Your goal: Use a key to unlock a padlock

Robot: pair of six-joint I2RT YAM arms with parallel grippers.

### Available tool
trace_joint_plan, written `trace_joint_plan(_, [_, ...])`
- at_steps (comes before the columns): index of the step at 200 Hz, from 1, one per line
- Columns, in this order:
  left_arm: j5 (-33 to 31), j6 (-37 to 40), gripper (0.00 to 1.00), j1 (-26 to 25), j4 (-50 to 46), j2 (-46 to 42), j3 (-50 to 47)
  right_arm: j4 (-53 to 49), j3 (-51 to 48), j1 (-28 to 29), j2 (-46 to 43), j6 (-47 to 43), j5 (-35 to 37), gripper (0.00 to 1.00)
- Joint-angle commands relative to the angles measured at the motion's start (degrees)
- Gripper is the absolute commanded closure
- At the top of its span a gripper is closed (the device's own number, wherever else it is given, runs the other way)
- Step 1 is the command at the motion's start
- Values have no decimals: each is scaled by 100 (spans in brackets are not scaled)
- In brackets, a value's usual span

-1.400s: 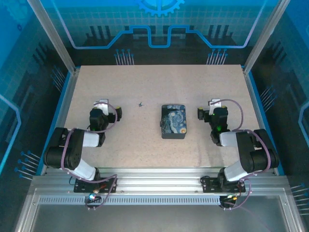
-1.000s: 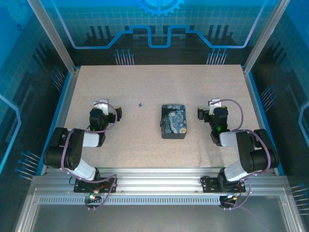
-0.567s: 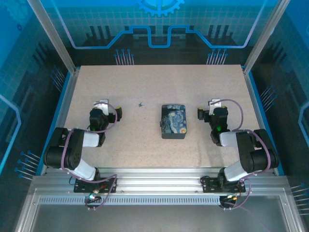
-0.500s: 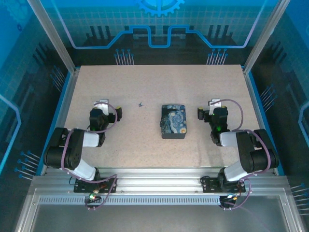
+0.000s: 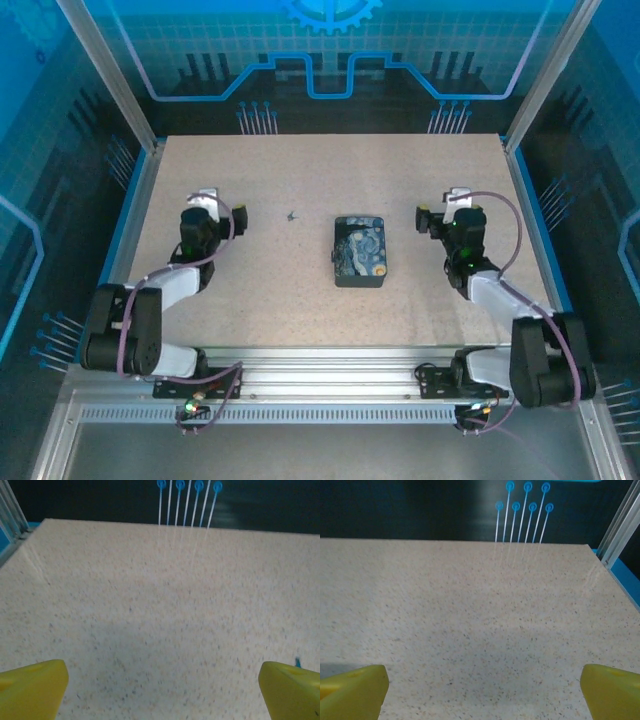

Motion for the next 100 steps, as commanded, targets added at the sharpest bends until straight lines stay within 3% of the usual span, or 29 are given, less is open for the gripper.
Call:
trace_joint_plan(1, [-201, -460, 1, 1, -1107, -429, 514, -943, 265, -18, -442, 370, -281, 0])
trace_joint_plan(21, [-64, -1204, 1, 9, -2026, -723, 1000, -1475, 470, 13, -886, 842, -612, 0])
trace_joint_plan(40, [-191, -2604, 1, 32, -3230, -955, 1491, -2024, 762, 9, -1196, 1495, -1034, 0])
trace_joint_plan(63, [1004, -3003, 1, 91, -3367, -1210, 1522, -3628, 1256, -63, -1355, 3439, -846, 0])
trace_joint_plan(100, [2096, -3350, 1, -125, -4220, -1240, 1704, -3679, 1189, -147, -1293, 3684, -1959, 0])
